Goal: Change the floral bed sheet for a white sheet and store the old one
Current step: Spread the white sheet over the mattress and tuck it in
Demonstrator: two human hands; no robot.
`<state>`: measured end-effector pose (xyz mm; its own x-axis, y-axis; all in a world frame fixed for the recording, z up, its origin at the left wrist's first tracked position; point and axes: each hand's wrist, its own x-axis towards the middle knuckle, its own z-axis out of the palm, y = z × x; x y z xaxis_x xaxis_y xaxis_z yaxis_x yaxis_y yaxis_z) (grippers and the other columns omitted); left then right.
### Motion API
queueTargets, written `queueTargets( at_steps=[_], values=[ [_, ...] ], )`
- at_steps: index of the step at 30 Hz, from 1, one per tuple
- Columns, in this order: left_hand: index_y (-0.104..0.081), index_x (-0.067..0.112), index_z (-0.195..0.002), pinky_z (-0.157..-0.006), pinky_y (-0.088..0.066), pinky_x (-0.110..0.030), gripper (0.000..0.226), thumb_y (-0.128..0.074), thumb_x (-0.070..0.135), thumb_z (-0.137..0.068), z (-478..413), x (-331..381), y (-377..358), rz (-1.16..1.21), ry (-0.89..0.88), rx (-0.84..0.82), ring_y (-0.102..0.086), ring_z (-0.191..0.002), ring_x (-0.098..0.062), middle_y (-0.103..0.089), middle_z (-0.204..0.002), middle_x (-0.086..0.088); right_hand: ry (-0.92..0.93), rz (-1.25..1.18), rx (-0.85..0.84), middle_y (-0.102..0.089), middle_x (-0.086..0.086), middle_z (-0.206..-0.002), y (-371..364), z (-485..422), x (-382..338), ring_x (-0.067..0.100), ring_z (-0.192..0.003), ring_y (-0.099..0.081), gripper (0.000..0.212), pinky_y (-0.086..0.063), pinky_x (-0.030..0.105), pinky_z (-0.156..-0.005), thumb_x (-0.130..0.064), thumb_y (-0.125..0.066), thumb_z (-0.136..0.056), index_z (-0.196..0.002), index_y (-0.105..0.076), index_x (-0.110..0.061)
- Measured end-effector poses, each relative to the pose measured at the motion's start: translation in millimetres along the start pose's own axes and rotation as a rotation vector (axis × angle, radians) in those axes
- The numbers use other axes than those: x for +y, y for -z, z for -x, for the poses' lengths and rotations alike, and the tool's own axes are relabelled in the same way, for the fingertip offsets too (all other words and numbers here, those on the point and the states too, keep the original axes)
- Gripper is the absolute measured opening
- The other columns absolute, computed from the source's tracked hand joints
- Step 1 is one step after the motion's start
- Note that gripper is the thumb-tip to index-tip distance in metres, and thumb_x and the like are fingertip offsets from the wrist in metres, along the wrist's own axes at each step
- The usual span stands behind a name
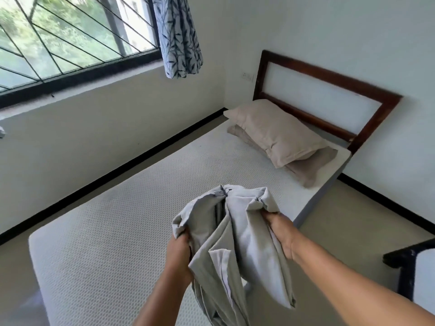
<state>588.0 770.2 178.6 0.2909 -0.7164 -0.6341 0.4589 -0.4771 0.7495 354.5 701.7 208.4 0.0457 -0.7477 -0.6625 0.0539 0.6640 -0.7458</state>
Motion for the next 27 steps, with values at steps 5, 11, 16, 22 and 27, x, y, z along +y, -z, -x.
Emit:
queueTargets(
  at_steps=[5, 11, 16, 22, 27],
  values=[
    [-0.065, 0.013, -0.1, -0.061, -0.051, -0.034, 0.02, -0.05, 0.025, -0.103, -40.0, 36.5, -4.2, 0.057, 0.013, 0.089, -0.067, -0.078, -0.026, -0.071, -0.086, -0.011, 0.13, -0.043, 0.148, -0.079, 0.007, -0.083, 12.6, -41.5, -51.8, 0.024, -0.082, -0.073, 0.026, -0.056, 0.032, -0.072, -0.032, -0.058, -0.101, -0.1, -0.074, -0.011],
    [-0.063, 0.011, -0.097, -0.072, -0.051, -0.038, 0.024, -0.051, 0.03, -0.102, -78.6, 60.6, -4.3, 0.117, -0.01, 0.219, -0.064, -0.082, -0.03, -0.068, -0.094, -0.017, 0.217, -0.052, 0.23, -0.077, 0.009, -0.104, 24.9, -97.6, -103.8, 0.028, -0.101, -0.071, 0.024, -0.056, 0.048, -0.098, -0.029, -0.055, -0.099, -0.109, -0.073, -0.017],
    [-0.064, 0.011, -0.107, -0.081, -0.054, -0.043, 0.023, -0.05, 0.028, -0.104, -98.1, 75.0, -40.4, 0.228, -0.051, 0.277, -0.064, -0.088, -0.03, -0.069, -0.1, -0.016, 0.273, -0.011, 0.094, -0.077, 0.008, -0.103, 17.5, -150.2, -154.1, 0.028, -0.101, -0.071, 0.02, -0.055, 0.046, -0.097, -0.022, -0.059, -0.094, -0.103, -0.076, -0.019],
    [-0.063, 0.022, -0.125, -0.087, -0.057, -0.047, 0.03, -0.048, 0.031, -0.101, -136.8, 87.7, -102.0, 0.205, -0.204, 0.37, -0.067, -0.11, -0.029, -0.07, -0.119, -0.01, 0.242, 0.057, -0.198, -0.077, 0.009, -0.105, 14.2, -197.9, -219.1, 0.026, -0.1, -0.073, 0.028, -0.055, 0.044, -0.095, -0.036, -0.061, -0.093, -0.109, -0.078, -0.021],
    [-0.067, 0.015, -0.11, -0.083, -0.056, -0.043, 0.019, -0.053, 0.019, -0.098, -152.0, 116.0, -181.8, 0.076, -0.286, 0.49, -0.066, -0.107, -0.034, -0.07, -0.111, -0.014, 0.09, 0.102, -0.496, -0.074, 0.009, -0.092, 22.6, -220.8, -248.6, 0.017, -0.079, -0.071, 0.03, -0.055, 0.028, -0.073, -0.038, -0.054, -0.1, -0.097, -0.075, -0.016]
  ],
)
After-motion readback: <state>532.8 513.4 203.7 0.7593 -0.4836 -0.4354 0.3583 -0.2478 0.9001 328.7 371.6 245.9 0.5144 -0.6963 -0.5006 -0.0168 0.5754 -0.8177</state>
